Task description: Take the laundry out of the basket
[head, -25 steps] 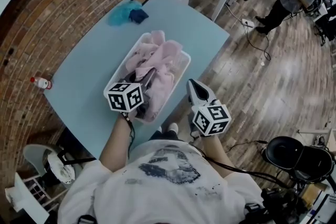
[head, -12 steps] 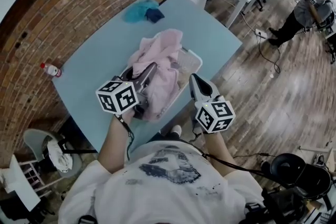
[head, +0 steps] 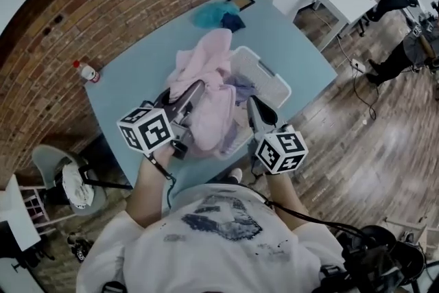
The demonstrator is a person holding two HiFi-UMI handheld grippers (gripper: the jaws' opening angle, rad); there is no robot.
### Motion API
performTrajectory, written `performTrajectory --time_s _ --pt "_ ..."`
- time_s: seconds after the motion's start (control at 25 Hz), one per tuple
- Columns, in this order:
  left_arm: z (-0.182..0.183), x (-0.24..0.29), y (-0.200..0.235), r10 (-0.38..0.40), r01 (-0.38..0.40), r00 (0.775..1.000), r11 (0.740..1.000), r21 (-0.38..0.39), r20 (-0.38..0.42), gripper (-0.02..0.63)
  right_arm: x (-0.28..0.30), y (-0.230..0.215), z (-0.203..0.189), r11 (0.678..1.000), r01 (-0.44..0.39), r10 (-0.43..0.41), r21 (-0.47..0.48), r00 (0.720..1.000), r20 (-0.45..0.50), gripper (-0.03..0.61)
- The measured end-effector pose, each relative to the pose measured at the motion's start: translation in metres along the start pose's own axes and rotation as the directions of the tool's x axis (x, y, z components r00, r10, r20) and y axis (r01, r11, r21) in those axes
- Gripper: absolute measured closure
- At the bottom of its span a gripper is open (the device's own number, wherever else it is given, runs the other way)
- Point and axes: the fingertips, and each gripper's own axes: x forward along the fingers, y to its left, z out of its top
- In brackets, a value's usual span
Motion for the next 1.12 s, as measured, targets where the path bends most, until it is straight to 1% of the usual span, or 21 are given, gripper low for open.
performTrajectory --time_s 0.12,0.28,0.48,0.64,0.76,0.88,0.92,1.12 --pt "0.017 -0.028 0.016 0.041 -0.041 0.998 0.999 -0.007 0.05 0.491 0.017 0.026 -0.001 0.999 -0.046 0.046 -0.014 0.999 -0.011 0.581" --pt "0.035 -0.066 0.036 0.102 -0.102 0.988 0.995 -0.008 0.113 0.492 0.038 0.06 -0.003 0.993 -0.116 0.115 -0.033 0.993 -0.026 0.581" --pt "0.051 -0.113 0.06 0.168 -0.166 0.969 0.986 -0.026 0.181 0.492 0.064 0.106 -0.009 0.978 -0.203 0.201 -0.052 0.979 -0.045 0.581" --pt "0.061 -0.147 0.076 0.215 -0.213 0.951 0.977 -0.032 0.221 0.492 0.08 0.137 -0.017 0.963 -0.262 0.259 -0.057 0.964 -0.064 0.581" --pt "0.063 -0.17 0.088 0.267 -0.271 0.938 0.962 -0.013 0.223 0.492 0.09 0.159 -0.024 0.952 -0.302 0.297 -0.057 0.951 -0.08 0.581" --pt "0.053 -0.188 0.106 0.345 -0.356 0.918 0.934 0.028 0.194 0.491 0.099 0.18 -0.032 0.94 -0.337 0.33 -0.055 0.939 -0.1 0.581" --pt "0.048 -0.194 0.114 0.365 -0.376 0.913 0.926 0.032 0.184 0.492 0.102 0.186 -0.036 0.936 -0.347 0.34 -0.054 0.934 -0.108 0.581" --pt "0.018 -0.215 0.15 0.418 -0.418 0.895 0.908 -0.037 0.154 0.491 0.117 0.206 -0.055 0.924 -0.38 0.37 -0.046 0.917 -0.148 0.581"
